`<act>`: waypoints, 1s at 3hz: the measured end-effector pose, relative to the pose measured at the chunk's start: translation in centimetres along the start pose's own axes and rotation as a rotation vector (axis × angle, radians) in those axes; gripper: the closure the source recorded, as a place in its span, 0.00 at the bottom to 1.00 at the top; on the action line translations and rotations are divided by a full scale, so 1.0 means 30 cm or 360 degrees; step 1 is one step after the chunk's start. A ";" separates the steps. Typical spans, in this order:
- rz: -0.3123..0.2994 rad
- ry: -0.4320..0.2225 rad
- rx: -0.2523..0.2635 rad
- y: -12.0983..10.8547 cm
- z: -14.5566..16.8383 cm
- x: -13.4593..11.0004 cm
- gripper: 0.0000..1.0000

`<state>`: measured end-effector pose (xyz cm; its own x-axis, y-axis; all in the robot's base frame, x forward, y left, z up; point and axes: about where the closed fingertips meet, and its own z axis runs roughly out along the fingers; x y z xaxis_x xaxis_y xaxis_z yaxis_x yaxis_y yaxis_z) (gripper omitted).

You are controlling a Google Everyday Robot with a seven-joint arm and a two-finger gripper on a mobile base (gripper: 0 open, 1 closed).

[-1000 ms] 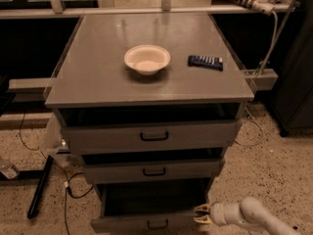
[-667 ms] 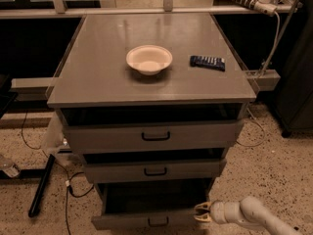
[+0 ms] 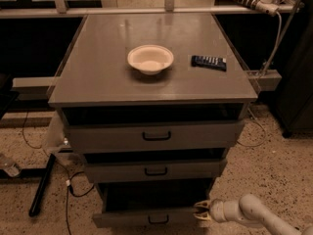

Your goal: Open bottom drawer

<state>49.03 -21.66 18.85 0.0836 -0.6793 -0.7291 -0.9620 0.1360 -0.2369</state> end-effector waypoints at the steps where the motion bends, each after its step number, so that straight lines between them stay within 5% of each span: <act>1: 0.0030 0.0003 -0.0029 -0.004 0.014 0.024 0.12; 2: 0.0030 0.0003 -0.0029 -0.005 0.013 0.023 0.14; 3: 0.0030 0.0003 -0.0030 -0.004 0.013 0.023 0.38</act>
Offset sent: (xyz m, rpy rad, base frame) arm 0.0029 -0.0020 -0.0086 0.0013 0.0266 0.0007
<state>49.32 -21.86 18.13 0.0647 -0.6782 -0.7320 -0.9680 0.1355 -0.2111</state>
